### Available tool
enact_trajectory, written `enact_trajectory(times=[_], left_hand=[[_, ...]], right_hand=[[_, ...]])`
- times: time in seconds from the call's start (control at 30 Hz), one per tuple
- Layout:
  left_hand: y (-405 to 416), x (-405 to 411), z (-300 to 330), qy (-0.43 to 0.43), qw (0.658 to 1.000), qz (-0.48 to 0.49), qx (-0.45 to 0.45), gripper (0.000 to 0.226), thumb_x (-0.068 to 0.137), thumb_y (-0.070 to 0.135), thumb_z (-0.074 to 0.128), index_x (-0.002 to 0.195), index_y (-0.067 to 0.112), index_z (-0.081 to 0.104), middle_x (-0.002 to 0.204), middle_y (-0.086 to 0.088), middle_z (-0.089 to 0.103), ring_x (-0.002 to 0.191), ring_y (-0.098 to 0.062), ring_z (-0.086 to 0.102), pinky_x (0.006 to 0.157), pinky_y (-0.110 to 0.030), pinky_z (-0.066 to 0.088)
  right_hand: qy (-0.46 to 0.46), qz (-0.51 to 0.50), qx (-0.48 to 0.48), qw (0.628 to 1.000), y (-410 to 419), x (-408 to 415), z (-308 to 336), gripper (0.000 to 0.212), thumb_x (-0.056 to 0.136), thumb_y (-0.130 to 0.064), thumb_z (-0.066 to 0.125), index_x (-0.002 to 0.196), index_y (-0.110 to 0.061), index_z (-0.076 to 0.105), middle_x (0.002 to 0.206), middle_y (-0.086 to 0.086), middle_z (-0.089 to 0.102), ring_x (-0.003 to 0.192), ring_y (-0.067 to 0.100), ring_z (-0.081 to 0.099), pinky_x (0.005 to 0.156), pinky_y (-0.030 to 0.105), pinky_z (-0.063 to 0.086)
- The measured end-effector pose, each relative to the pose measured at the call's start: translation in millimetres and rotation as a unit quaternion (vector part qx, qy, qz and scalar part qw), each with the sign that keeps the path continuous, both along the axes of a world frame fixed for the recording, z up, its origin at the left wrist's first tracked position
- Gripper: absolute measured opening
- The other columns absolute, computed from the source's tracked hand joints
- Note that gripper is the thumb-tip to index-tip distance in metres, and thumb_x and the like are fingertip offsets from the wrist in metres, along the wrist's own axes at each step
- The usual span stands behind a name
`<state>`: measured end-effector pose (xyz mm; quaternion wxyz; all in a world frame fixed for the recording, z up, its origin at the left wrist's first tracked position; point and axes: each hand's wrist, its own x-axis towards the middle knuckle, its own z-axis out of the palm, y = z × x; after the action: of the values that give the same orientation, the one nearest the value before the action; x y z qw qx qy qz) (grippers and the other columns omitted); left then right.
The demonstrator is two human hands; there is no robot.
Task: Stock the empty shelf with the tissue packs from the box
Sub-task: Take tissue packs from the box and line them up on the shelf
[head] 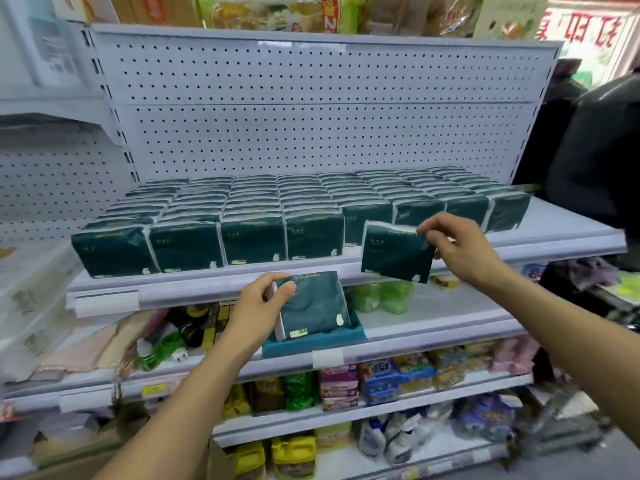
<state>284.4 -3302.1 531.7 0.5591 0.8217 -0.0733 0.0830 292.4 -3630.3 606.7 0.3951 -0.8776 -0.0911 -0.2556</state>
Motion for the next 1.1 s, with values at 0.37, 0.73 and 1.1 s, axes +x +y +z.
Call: enact_trajectory(times=[0.37,0.73,1.1], left_hand=[[-38.5,36.0,15.6,0.028,0.999,-0.020,-0.041,0.012,0.094,0.039,0.060,0.105,0.038,0.066,0.108,-0.002,0.067,0.100,-0.018,0.065,0.089,-0.040,0.055],[-51.9,64.5,21.5,0.024,0.997,-0.063,-0.023,0.015,0.095,0.034,0.060,0.109,0.030,0.066,0.103,-0.010,0.068,0.095,-0.015,0.067,0.089,-0.038,0.054],[-68.5,73.5,31.7,0.012,0.991,-0.129,-0.026,0.014,0.096,0.031,0.061,0.108,0.034,0.066,0.101,-0.016,0.069,0.091,-0.023,0.069,0.082,-0.038,0.058]], right_hand=[[-0.021,0.010,-0.042,0.999,-3.7,70.8,12.0,0.022,0.098,-0.002,0.042,0.096,-0.013,0.060,0.094,-0.004,0.054,0.086,0.011,0.048,0.073,0.012,0.035],[-0.066,-0.013,-0.112,0.991,2.1,106.4,-24.6,0.015,0.095,-0.016,0.056,0.106,-0.014,0.066,0.130,0.005,0.046,0.124,0.019,0.040,0.090,0.032,0.042],[-0.117,0.024,-0.184,0.976,7.8,79.9,-11.9,0.036,0.091,-0.047,0.053,0.115,-0.023,0.067,0.112,-0.004,0.060,0.107,0.013,0.051,0.088,0.040,0.048]])
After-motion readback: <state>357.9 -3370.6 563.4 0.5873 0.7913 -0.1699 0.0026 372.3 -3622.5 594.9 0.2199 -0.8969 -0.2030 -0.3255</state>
